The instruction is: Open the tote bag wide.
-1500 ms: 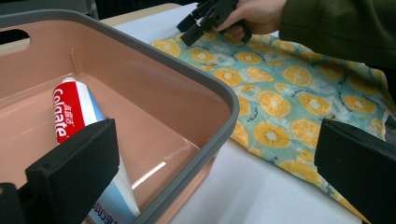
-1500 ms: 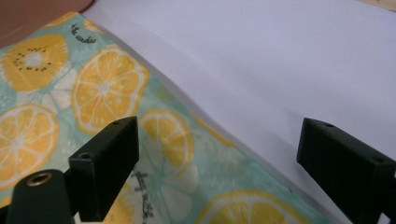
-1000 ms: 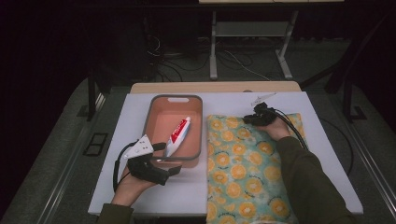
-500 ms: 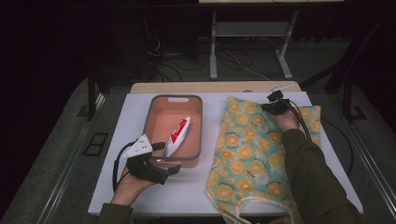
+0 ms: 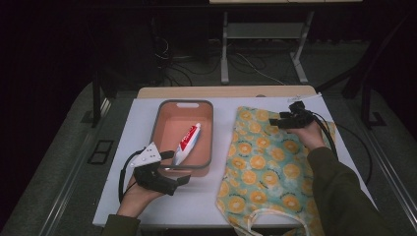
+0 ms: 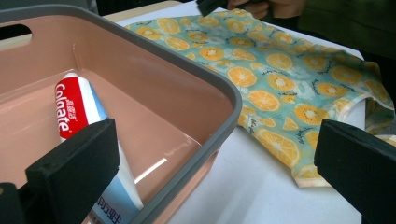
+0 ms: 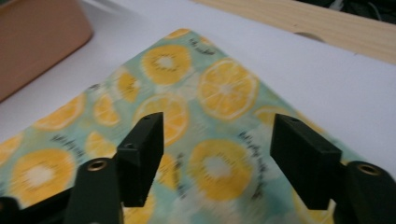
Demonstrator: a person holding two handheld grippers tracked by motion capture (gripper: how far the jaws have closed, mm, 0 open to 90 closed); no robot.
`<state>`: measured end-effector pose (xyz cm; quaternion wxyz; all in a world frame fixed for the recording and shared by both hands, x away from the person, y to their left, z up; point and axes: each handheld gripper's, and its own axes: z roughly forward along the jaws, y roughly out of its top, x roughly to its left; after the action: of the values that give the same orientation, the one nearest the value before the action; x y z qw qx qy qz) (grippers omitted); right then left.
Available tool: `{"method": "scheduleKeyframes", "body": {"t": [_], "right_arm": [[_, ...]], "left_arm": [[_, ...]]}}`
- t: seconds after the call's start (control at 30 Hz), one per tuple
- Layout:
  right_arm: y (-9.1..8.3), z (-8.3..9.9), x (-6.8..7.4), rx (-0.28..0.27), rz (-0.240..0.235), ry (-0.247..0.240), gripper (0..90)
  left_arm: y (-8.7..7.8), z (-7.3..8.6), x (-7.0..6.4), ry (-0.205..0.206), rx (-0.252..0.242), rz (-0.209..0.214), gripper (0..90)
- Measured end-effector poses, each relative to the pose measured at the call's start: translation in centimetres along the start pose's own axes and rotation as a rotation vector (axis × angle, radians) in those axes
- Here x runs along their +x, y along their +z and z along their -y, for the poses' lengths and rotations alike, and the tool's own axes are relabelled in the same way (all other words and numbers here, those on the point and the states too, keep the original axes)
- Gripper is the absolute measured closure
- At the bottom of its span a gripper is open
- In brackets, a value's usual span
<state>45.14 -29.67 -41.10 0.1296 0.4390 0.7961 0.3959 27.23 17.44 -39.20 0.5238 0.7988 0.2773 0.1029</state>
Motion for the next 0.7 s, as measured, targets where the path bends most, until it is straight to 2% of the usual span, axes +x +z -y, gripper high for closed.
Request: {"method": "scheduleKeyframes", "body": {"t": [0.07,0.1,0.17,0.27,0.4,0.63,0.7], "right_arm": [[-0.4,0.1,0.5,0.005,-0.015,-0.015,31.7],[-1.2,0.5,1.5,0.015,-0.025,-0.049,30.1],[-2.1,0.8,2.6,0.004,-0.06,-0.072,29.9],[-3.5,1.6,4.3,-0.011,-0.088,-0.107,29.8],[-4.7,3.2,6.2,-0.007,-0.135,-0.16,29.4],[-6.2,5.8,8.5,0.003,-0.193,-0.213,30.5],[-6.8,7.4,9.9,0.022,-0.23,-0.239,31.3]], "left_arm": [[0.0,0.0,0.0,-0.002,-0.002,-0.001,0.0],[0.0,0.0,0.0,-0.003,-0.004,0.0,0.0],[0.1,-0.1,-0.1,0.006,-0.001,0.003,0.0],[0.1,-0.1,-0.2,0.005,0.0,0.001,0.0],[0.2,-0.1,-0.4,0.007,0.003,0.001,0.0],[0.3,-0.1,-0.5,0.009,0.003,0.003,0.0],[0.3,-0.1,-0.6,0.011,0.005,0.002,0.0]]}}
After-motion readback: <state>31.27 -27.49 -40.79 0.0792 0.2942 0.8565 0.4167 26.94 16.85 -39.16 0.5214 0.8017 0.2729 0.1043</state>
